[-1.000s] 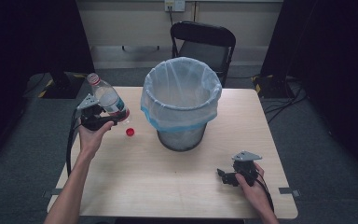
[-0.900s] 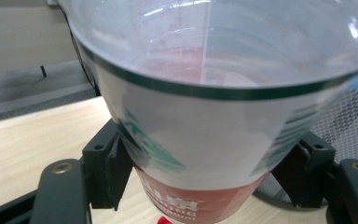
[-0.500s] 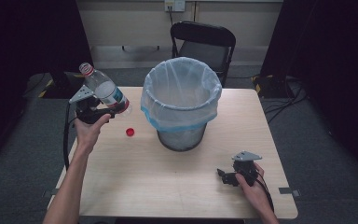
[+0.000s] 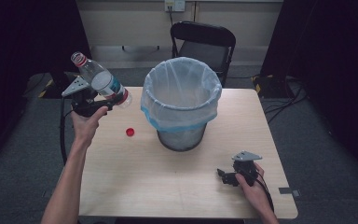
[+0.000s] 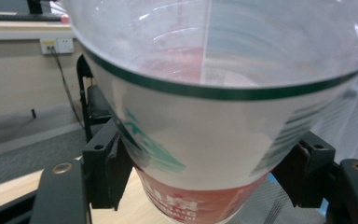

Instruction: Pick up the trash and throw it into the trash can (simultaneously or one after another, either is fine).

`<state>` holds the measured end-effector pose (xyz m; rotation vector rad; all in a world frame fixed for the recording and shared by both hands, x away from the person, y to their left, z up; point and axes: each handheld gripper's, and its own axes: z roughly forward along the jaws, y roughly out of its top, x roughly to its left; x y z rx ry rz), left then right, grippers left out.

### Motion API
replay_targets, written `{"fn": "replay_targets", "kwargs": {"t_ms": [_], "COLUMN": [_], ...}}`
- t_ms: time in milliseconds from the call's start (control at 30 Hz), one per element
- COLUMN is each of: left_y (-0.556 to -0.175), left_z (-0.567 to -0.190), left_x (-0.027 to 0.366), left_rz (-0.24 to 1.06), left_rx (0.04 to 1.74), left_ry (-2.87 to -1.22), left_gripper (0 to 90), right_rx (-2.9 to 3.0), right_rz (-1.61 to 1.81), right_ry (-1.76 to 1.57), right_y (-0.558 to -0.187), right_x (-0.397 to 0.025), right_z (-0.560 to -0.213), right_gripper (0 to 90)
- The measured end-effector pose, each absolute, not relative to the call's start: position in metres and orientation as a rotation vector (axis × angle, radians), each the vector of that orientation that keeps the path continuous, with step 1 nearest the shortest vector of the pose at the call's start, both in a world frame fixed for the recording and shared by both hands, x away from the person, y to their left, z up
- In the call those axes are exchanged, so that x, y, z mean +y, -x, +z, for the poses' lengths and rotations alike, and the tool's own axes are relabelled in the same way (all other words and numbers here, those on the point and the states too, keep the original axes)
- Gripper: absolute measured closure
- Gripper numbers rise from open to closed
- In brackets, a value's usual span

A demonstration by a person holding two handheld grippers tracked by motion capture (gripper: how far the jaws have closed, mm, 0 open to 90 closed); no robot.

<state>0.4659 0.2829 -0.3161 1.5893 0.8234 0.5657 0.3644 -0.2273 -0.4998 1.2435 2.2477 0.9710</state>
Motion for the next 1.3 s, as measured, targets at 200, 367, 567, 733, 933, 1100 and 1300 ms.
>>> {"fn": "replay_targets", "kwargs": {"t_ms": [200,367,567,733,933,1100,1300], "left_y": [-0.467,-0.470,-0.472,-0.473,-0.477,-0.478,-0.481], "left_z": [-0.302,-0.291,-0.277,-0.266,-0.255,-0.248,-0.243], "left_x": [0.276,0.273,0.271,0.267,0.261,0.252,0.238], "left_rz": [0.572,0.558,0.554,0.561,0.542,0.524,0.492], "left_rx": [0.794,0.771,0.773,0.755,0.752,0.731,0.709], "left_ry": [-1.580,-1.544,-1.493,-1.484,-1.445,-1.449,-1.437], "left_gripper": [28.7,28.7,28.7,28.7,28.8,28.8,28.8], "right_rx": [2.248,2.248,2.248,2.248,2.248,2.248,2.248], "right_rz": [0.971,0.971,0.971,0.971,0.971,0.971,0.971], "right_ry": [-1.243,-1.244,-1.243,-1.243,-1.244,-1.244,-1.244], "right_y": [-0.364,-0.364,-0.364,-0.364,-0.364,-0.364,-0.364], "right_x": [-0.227,-0.227,-0.227,-0.227,-0.227,-0.227,-0.227], "right_z": [-0.500,-0.500,-0.500,-0.500,-0.500,-0.500,-0.500], "right_gripper": [11.6,11.5,11.6,11.5,11.6,11.6,11.6]}}
